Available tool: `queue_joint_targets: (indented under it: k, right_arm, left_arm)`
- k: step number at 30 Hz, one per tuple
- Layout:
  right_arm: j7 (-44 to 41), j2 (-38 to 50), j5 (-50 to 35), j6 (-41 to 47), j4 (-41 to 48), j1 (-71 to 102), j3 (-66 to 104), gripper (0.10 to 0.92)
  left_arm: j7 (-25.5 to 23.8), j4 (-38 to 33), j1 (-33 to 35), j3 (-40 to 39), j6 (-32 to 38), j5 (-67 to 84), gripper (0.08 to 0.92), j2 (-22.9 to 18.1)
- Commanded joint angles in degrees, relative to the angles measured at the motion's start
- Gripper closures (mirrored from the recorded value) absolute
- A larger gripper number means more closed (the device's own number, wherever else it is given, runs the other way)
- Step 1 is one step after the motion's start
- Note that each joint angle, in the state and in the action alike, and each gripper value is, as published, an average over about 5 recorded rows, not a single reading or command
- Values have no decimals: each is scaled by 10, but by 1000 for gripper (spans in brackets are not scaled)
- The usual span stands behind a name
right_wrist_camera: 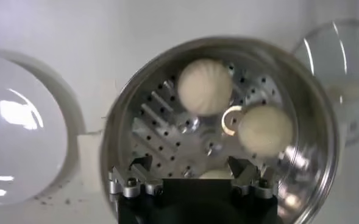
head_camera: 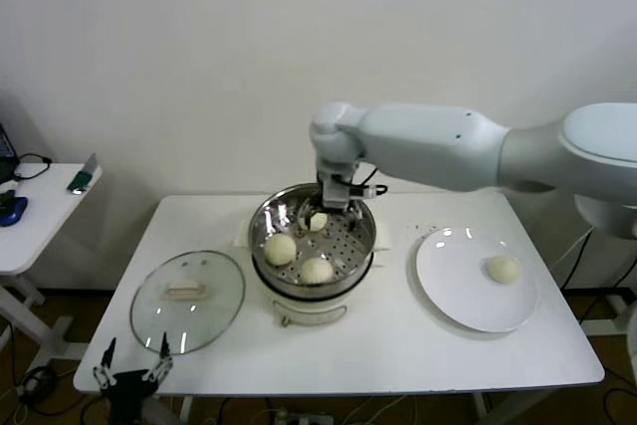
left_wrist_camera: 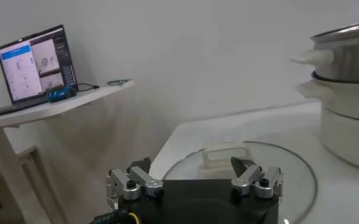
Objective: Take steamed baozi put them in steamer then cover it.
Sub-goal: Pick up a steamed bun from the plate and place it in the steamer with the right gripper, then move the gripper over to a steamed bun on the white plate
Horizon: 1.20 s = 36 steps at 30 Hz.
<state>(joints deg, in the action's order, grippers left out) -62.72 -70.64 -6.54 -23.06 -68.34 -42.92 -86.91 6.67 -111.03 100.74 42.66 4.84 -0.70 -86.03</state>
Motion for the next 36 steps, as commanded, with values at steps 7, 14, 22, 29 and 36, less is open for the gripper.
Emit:
queue_joint_targets:
  k: [7, 14, 22, 29, 36]
  right_arm:
    - [-16, 229, -185, 250, 37, -18, -64, 203]
    - [-20, 309, -73, 246, 79, 86, 14, 203]
    - [-10, 353, 34, 248, 98, 232, 147, 203]
    - [-10, 340, 82, 234, 158, 337, 266, 203]
    - [-10, 292, 133, 206, 246, 392, 344, 203]
  left_arm:
    - [-5, -24, -1, -8, -10, -8, 177, 6]
    - [-5, -19, 7, -8, -5, -10, 177, 6]
    - [-2, -26, 9, -10, -6, -17, 177, 0]
    - [-2, -26, 10, -9, -8, -23, 177, -5]
    - [-1, -23, 11, -9, -8, -29, 177, -9]
